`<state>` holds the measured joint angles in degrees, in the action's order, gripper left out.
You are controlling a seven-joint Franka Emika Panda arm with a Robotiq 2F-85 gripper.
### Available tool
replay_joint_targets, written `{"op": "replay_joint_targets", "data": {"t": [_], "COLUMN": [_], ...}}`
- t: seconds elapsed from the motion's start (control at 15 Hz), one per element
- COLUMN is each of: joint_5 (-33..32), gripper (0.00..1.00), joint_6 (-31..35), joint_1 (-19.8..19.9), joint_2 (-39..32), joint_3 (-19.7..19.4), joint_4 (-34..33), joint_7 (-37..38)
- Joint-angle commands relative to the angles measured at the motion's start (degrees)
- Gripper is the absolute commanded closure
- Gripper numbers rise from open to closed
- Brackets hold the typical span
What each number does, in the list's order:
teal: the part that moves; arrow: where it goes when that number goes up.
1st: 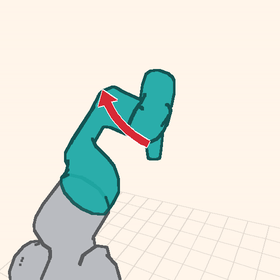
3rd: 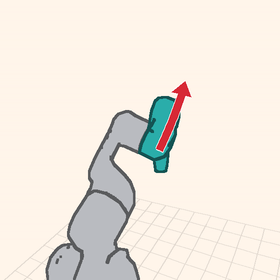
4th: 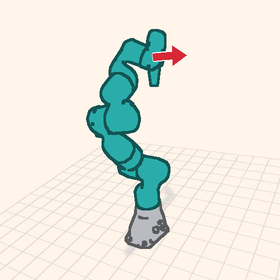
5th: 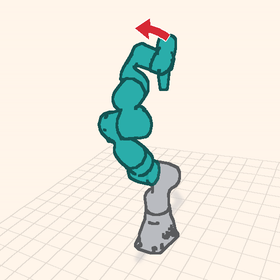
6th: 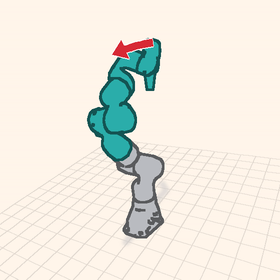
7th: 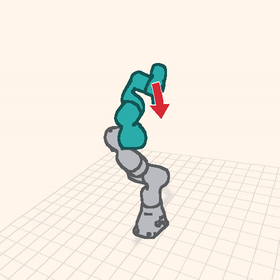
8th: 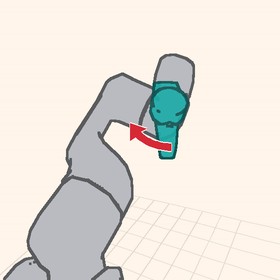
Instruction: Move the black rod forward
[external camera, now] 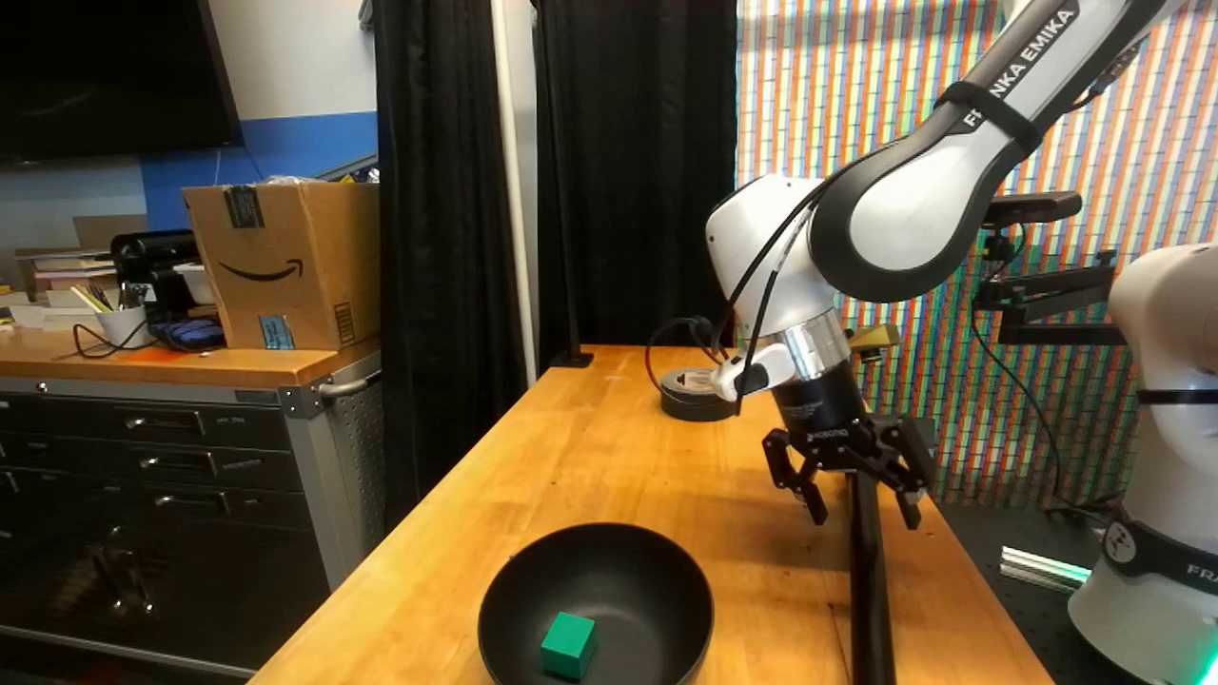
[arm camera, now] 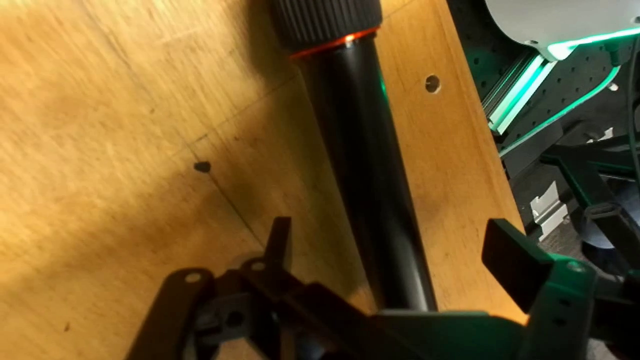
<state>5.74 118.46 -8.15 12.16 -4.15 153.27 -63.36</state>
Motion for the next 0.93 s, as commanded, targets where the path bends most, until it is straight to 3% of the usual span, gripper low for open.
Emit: {"op": "replay_joint_targets", "data": {"t": [0.0,0.13,0.53,0.87], "joint_5": [0.66,0.68,0.57,0.25], "gripper": [0.29,0.36,0.84,0.88], "joint_6": [0.58,0.71,0.64,0.64], "joint_1": [1.24,1.31,1.42,1.53], "joint_2": [-0.50,-0.55,-0.55,-0.92], "joint_3": [1.19,1.15,1.14,1.19], "joint_4": [-0.78,-0.80,-0.82,-1.34], "joint_7": [1.61,2.05,2.54,2.71]}}
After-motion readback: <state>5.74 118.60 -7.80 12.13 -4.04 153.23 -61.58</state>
